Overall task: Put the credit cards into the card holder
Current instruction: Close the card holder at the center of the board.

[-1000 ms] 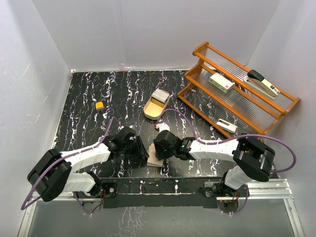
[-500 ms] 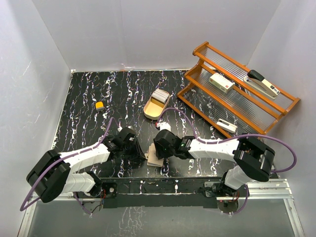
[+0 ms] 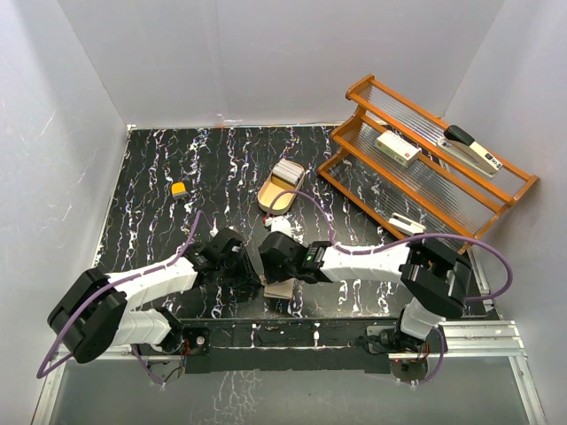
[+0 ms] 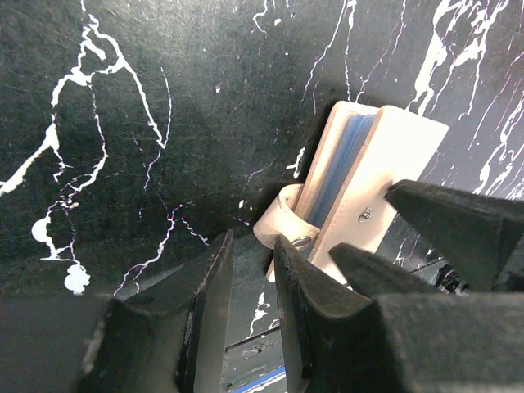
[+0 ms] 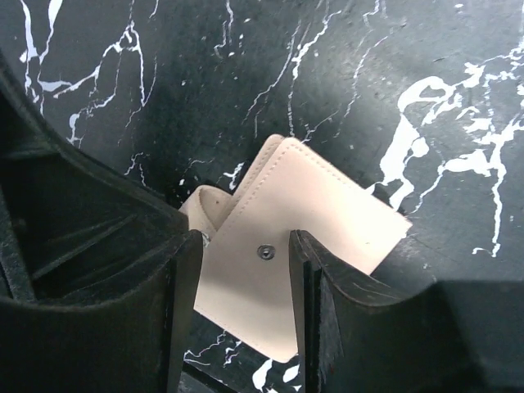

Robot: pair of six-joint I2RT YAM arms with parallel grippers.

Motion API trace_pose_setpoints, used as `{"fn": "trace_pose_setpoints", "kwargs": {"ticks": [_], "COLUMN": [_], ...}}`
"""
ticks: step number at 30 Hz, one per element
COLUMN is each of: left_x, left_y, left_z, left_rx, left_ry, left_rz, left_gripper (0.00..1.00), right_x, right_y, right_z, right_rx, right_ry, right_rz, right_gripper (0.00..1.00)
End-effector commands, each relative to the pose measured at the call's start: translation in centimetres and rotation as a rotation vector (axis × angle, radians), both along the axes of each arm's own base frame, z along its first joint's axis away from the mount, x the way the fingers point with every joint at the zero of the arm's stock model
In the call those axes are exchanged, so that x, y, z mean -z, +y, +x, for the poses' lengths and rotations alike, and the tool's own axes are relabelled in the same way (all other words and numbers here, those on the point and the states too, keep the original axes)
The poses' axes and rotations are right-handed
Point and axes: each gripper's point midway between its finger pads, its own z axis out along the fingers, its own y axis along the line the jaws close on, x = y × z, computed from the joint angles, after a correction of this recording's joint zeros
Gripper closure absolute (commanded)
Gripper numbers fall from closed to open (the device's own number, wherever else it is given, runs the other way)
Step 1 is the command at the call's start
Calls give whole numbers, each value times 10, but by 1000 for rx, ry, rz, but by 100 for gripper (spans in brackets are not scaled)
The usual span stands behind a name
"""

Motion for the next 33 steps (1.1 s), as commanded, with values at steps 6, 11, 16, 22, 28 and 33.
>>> {"fn": "trace_pose_setpoints", "kwargs": {"ticks": [6,11,16,22,28,33], "left_x": [21,22,21,6,2,12], "left_y": [27,32,36,38,20,11], "left_z": [-8,-9,-10,-11,-20,-27], "left_rx": [-75,-93,-101,-115,-47,22], "left_ry": [67,78,79,50,59,119], "left_rz": [82,80,81,23,-97,-109], "left_gripper": [73,73,73,71,69,69], "right_x": [8,13,17,19,24,25], "right_y": [-2,-2,0,7,5,-2], "right_z": [2,1,4,7,3,0], "right_rx": [50,47,45,37,34,46], "right_ry": [-28,-22,-28,-32,-17,-16], "right_rz": [-84,-102,-109,-107,-106,-99], "right_gripper": [61,62,60,58,60,61]}}
